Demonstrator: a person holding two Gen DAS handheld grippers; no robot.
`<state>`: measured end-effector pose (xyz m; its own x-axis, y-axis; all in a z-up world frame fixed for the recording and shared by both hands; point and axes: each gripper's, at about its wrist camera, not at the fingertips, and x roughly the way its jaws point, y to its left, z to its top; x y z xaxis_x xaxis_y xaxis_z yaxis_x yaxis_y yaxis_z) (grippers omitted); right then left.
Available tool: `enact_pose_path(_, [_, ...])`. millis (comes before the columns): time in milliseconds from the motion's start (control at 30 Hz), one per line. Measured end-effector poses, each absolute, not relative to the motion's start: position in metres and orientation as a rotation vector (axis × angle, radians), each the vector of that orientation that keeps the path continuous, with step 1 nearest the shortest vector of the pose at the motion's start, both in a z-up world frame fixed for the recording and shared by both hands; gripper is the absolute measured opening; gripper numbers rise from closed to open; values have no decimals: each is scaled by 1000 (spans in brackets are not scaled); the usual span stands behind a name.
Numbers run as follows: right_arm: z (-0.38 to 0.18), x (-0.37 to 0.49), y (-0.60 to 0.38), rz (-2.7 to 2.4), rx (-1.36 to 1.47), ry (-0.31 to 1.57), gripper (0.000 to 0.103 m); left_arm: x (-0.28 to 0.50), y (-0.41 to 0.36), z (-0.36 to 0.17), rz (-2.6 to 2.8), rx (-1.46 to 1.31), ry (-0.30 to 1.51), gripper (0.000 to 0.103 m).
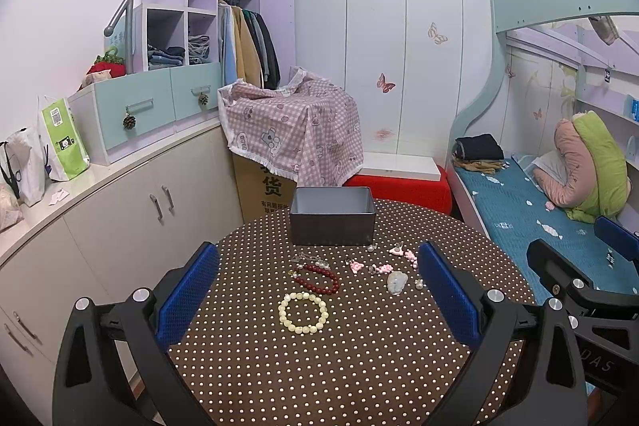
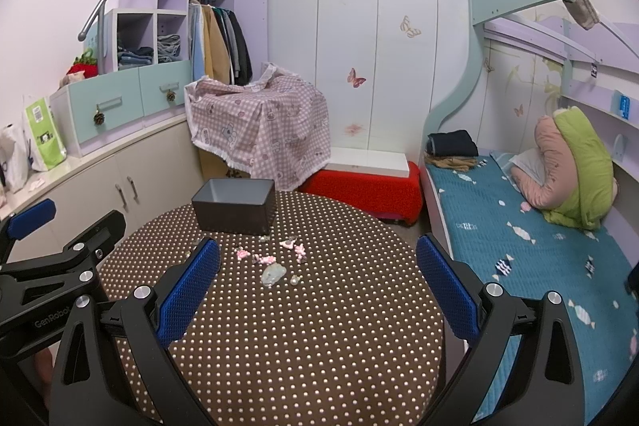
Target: Organize jewelry
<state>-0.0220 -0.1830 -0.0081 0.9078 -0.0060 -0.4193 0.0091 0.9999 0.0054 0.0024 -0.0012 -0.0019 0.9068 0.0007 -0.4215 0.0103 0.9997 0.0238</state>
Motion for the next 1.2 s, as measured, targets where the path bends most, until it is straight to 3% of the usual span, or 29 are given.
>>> enact_pose_path(800, [-11, -15, -182, -7, 7, 447, 96, 12, -6, 1, -10, 28, 452, 96])
enact_pose_path(1200, [-39, 25, -188, -2, 14, 519, 96, 41, 9, -35, -27, 26, 548, 96])
